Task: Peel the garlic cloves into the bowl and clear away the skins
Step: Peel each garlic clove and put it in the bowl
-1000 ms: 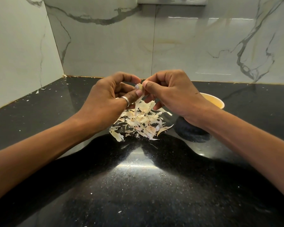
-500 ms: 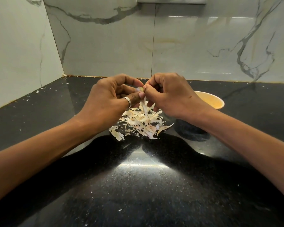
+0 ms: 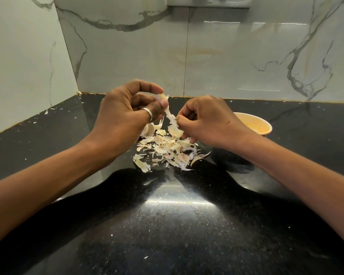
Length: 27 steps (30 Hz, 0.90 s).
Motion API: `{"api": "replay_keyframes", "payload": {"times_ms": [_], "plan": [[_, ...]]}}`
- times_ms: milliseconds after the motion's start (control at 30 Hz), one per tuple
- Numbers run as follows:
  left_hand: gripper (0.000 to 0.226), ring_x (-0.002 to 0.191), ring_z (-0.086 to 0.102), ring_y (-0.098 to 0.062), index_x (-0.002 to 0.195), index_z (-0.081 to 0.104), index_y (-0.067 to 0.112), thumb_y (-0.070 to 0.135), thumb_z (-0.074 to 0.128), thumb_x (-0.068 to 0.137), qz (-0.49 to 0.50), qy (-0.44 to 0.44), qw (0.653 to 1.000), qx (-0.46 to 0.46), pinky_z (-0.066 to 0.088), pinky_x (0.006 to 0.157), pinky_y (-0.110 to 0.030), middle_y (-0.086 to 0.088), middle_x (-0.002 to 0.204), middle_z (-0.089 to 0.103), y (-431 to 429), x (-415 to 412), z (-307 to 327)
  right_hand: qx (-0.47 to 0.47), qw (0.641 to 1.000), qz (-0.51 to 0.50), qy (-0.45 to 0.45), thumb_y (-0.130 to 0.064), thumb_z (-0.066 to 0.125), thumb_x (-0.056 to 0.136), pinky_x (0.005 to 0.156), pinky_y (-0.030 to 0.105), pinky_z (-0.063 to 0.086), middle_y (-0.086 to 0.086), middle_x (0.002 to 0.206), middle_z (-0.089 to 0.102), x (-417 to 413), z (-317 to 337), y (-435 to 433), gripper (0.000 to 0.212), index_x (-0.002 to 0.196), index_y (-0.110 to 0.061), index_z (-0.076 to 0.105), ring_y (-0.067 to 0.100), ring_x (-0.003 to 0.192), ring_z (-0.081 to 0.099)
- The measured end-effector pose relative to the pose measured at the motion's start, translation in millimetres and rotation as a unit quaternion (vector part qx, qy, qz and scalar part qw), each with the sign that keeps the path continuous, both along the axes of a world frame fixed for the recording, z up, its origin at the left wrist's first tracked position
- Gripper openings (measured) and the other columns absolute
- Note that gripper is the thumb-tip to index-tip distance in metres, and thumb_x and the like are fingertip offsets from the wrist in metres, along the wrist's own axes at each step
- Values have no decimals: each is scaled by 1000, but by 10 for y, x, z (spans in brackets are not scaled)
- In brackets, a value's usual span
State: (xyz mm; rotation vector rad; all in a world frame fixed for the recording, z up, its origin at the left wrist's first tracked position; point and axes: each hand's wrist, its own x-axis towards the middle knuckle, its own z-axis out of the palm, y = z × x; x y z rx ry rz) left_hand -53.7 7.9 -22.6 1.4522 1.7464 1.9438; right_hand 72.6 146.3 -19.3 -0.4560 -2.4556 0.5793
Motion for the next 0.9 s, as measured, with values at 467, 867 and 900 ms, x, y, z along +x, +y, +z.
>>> {"api": "replay_keyframes", "payload": {"times_ms": [467,867,900], "plan": [[20,89,75,-16,100,68,21,19,78,83,19,2,999,-26,62,80,-32,-1,94,77,-2,-43,-25,-198,972,119,41,-25,69,97,55,25,55,16,91,77,12,51,-44,25,99,-1,75,18,75,75],[14,84,74,-17,103,68,11,14,72,89,3,-82,995,-58,60,74,-26,-6,93,75,31,-66,-14,-126,984,113,46,-14,69,98,62,31,57,7,76,75,-19,11,12,12,88,-10,74,21,71,76],[15,84,73,-17,103,69,11,14,72,88,-2,-93,994,-59,60,75,-27,-7,93,75,35,-70,-16,-121,986,110,44,-14,69,97,63,32,58,6,75,75,-17,20,14,12,88,-9,75,20,70,75]]}}
